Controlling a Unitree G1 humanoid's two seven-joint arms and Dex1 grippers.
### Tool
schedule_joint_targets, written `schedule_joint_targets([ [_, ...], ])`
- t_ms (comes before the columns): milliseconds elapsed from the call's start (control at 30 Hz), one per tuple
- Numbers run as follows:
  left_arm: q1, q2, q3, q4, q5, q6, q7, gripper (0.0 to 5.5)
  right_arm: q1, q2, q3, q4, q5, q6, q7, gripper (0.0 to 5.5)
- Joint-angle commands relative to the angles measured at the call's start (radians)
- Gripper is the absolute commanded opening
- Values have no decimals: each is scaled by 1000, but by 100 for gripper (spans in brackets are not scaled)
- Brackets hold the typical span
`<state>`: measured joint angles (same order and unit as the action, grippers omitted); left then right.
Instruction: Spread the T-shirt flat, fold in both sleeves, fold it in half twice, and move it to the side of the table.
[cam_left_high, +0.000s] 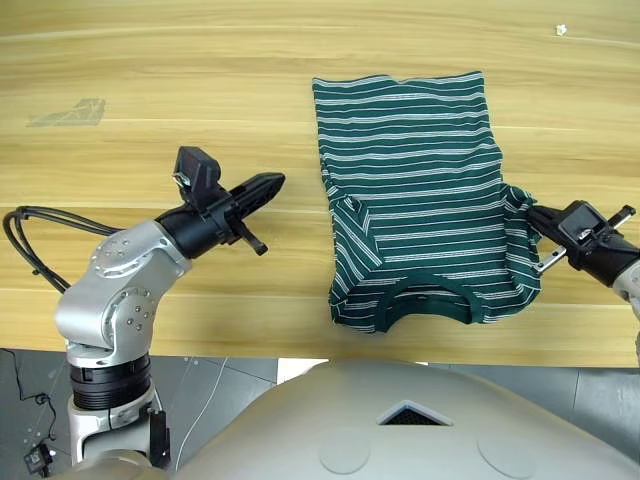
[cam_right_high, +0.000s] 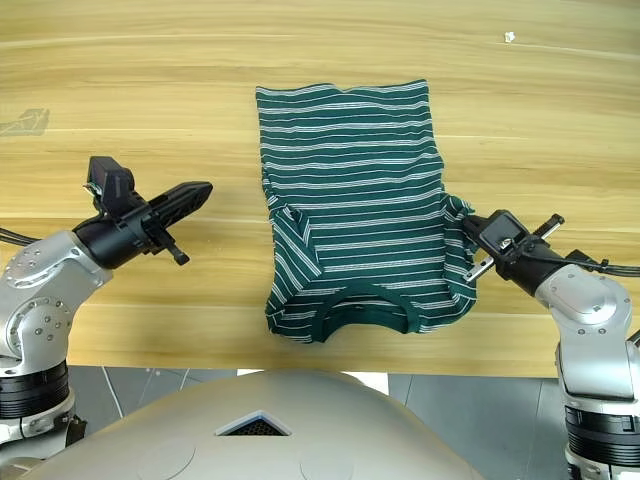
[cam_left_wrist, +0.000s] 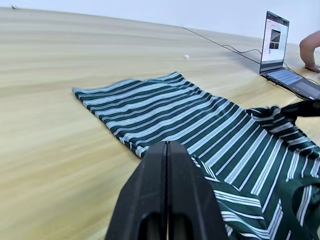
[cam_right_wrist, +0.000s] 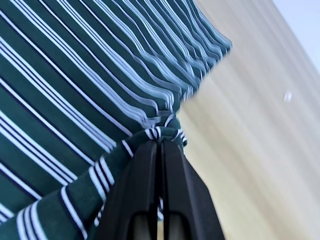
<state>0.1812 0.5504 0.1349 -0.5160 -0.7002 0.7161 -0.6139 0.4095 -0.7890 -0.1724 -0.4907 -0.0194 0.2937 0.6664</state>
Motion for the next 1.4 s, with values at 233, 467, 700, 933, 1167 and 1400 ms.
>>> schedule_joint_targets([
  [233, 3, 5, -77, 27, 93, -47, -1, 0, -62, 46, 368, -49, -156, 25, 24, 28],
  [467, 43, 23, -160, -1, 180, -107, -21, 0, -62, 64, 421, -21, -178, 18, 14, 140],
  [700, 167, 126, -346, -81, 392, -321, -125, 112, 84, -33, 168, -227, -90, -105, 74, 212],
  [933, 248, 201, -415, -106, 494, -469, -200, 210, 331, -126, 10, -186, -196, -392, 131, 245],
  [1167, 248, 240, -444, -67, 539, -495, -245, 259, 402, -158, 10, -94, -315, -520, 149, 303],
  [1400, 200, 220, -506, 0, 573, -505, -281, 259, 359, -148, 10, -50, -382, -509, 139, 303],
])
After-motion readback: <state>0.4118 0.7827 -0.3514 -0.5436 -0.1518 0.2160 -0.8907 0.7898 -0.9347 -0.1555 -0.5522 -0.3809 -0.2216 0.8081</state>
